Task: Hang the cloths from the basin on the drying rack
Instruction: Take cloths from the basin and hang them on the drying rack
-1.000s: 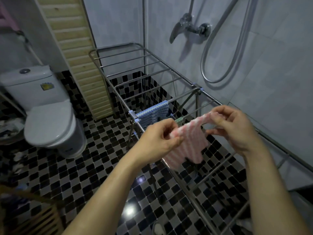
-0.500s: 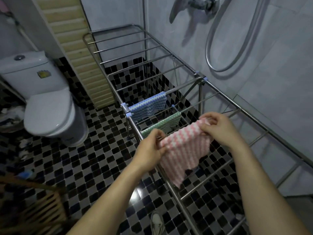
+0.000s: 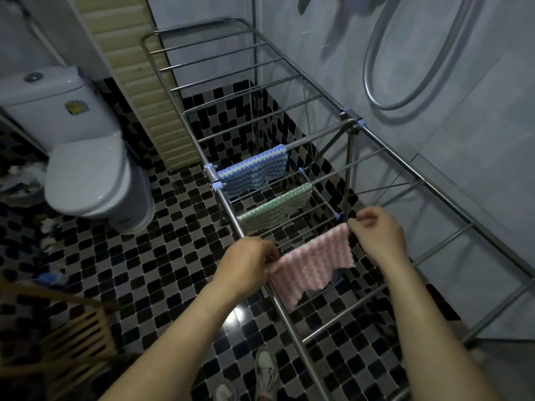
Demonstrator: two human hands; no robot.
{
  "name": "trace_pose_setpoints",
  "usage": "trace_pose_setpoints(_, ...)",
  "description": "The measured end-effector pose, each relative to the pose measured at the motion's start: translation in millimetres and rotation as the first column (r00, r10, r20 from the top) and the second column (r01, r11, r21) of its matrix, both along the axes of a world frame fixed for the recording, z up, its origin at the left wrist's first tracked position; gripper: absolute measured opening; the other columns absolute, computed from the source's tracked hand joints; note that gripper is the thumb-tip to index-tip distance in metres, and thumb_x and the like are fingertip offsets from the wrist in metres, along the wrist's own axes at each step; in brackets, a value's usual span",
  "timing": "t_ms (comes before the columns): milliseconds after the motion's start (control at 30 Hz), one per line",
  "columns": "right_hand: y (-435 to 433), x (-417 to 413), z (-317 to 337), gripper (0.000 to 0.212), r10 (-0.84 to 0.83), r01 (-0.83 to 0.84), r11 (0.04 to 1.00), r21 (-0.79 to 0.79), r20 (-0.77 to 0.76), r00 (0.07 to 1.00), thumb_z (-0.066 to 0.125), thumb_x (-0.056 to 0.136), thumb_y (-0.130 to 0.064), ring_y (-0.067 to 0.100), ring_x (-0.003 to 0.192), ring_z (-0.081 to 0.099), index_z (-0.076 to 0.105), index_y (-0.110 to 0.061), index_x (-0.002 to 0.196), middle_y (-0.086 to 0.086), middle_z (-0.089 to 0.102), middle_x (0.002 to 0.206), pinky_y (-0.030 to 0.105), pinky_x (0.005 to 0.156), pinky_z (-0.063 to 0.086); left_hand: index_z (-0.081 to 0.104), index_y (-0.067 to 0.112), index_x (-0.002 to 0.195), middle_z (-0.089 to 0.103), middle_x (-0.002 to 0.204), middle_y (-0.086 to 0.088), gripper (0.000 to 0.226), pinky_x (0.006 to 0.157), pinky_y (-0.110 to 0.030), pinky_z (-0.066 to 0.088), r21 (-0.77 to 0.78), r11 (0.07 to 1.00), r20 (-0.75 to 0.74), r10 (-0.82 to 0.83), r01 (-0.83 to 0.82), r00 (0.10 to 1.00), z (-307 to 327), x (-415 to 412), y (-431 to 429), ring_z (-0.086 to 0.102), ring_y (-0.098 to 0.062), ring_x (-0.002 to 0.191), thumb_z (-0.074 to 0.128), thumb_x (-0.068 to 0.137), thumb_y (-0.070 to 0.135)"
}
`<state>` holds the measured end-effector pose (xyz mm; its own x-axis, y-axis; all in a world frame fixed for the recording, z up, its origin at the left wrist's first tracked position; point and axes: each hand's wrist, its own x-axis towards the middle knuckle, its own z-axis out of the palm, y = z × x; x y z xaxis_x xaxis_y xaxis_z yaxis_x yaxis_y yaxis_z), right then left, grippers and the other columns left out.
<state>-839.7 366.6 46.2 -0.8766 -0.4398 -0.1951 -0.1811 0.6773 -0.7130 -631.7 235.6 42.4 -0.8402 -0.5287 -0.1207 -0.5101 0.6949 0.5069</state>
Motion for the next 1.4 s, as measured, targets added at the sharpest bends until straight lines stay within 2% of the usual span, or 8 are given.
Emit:
trace_pose_setpoints(100, 7.7, 2.1, -4.9, 0.030, 0.017, 0.016, 0.991, -0.132, 0.242, 0.970, 0.073, 0.083, -0.025, 0.010, 0.087, 0.060, 0.059, -0.017, 0.108, -0.001, 0.065, 0.099, 0.026, 0.068, 0.045, 0.072, 0.021, 0.101, 0.072, 0.096, 0.006, 0.017, 0.083, -0.027, 0.055, 0.035, 0.999, 0.001, -0.024, 0.024, 1.000, 0.7, 1.1, 3.7, 0.062, -0.005, 0.083, 0.067, 0.088, 0.032)
trace_pose_setpoints(233, 9.3, 5.2, -7.1, 0.030, 0.050, -0.001, 0.986, -0.164, 0.298, 0.953, 0.073, 0.083, -0.022, 0.008, 0.091, 0.060, 0.058, -0.016, 0.109, -0.002, 0.066, 0.100, 0.023, 0.069, 0.042, 0.074, 0.022, 0.102, 0.072, 0.088, 0.007, 0.020, 0.073, -0.019, 0.051, 0.042, 0.999, 0.000, -0.018, 0.018, 1.000, 1.4, 0.9, 3.8, 0.063, -0.004, 0.073, 0.062, 0.092, 0.034)
trace_pose_setpoints(467, -1.5, 5.8, -2.3, 0.017, 0.055, -0.051, 0.996, -0.066, 0.055, 0.997, 0.065, 0.084, -0.013, 0.010, 0.078, 0.060, 0.061, -0.019, 0.100, -0.001, 0.063, 0.082, 0.020, 0.060, 0.041, 0.074, 0.021, 0.098, 0.069, 0.086, 0.009, 0.021, 0.085, -0.018, 0.043, 0.000, 1.000, -0.075, 0.014, -0.014, 0.997, 0.3, 2.3, 5.6, 0.055, -0.002, 0.076, 0.056, 0.095, 0.032)
trace_pose_setpoints(633, -1.3, -0.3, 2.6, 0.026, 0.179, -0.155, 0.981, 0.114, -0.234, 0.956, 0.061, 0.089, -0.017, 0.021, 0.097, 0.058, 0.064, -0.018, 0.114, 0.001, 0.062, 0.100, 0.034, 0.082, 0.051, 0.071, 0.025, 0.103, 0.060, 0.099, 0.008, 0.026, 0.080, -0.020, 0.035, -0.099, 0.995, -0.034, 0.014, -0.018, 0.999, -5.8, 5.3, 4.0, 0.042, -0.006, 0.092, 0.048, 0.098, 0.037)
trace_pose_setpoints(800, -5.8, 2.5, 10.2, 0.031, 0.524, -0.467, 0.846, 0.258, -0.241, 0.817, 0.063, 0.090, -0.029, 0.012, 0.123, 0.039, 0.065, -0.028, 0.121, -0.009, 0.053, 0.124, 0.028, 0.101, 0.031, 0.066, 0.027, 0.116, 0.064, 0.107, 0.010, 0.027, 0.085, -0.024, 0.046, -0.102, 0.993, -0.017, -0.057, 0.055, 0.998, -4.0, 5.4, 7.9, 0.049, -0.007, 0.097, 0.056, 0.094, 0.038)
trace_pose_setpoints(933, -12.2, 12.0, 7.7, 0.023, 0.720, -0.658, 0.689, 0.305, -0.176, 0.672, 0.066, 0.089, -0.028, 0.007, 0.109, 0.050, 0.070, -0.027, 0.111, -0.011, 0.064, 0.114, 0.032, 0.100, 0.044, 0.069, 0.027, 0.112, 0.067, 0.100, 0.010, 0.024, 0.083, -0.022, 0.046, -0.124, 0.990, -0.024, -0.066, 0.063, 0.998, -5.0, 6.9, 9.5, 0.049, -0.006, 0.090, 0.058, 0.093, 0.037)
trace_pose_setpoints(1233, -22.6, 18.2, 8.2, 0.016, 0.754, -0.616, 0.640, 0.460, -0.219, 0.620, 0.064, 0.090, -0.021, 0.011, 0.103, 0.058, 0.072, -0.026, 0.103, -0.007, 0.068, 0.106, 0.030, 0.088, 0.047, 0.072, 0.024, 0.097, 0.067, 0.088, 0.007, 0.023, 0.081, -0.027, 0.049, -0.128, 0.988, 0.017, -0.086, 0.087, 0.996, -1.8, 6.4, 8.3, 0.054, -0.010, 0.087, 0.056, 0.094, 0.039)
trace_pose_setpoints(1400, -33.4, 24.7, 21.0, 0.035, 0.843, -0.622, 0.446, 0.643, -0.069, 0.534, 0.056, 0.093, -0.022, 0.019, 0.123, 0.047, 0.058, -0.032, 0.127, -0.004, 0.059, 0.128, 0.044, 0.101, 0.038, 0.068, 0.025, 0.107, 0.067, 0.099, 0.007, 0.022, 0.082, -0.027, 0.049, -0.055, 0.996, 0.008, -0.076, 0.076, 0.997, 2.7, 13.7, 5.5, 0.055, -0.010, 0.094, 0.055, 0.095, 0.038)
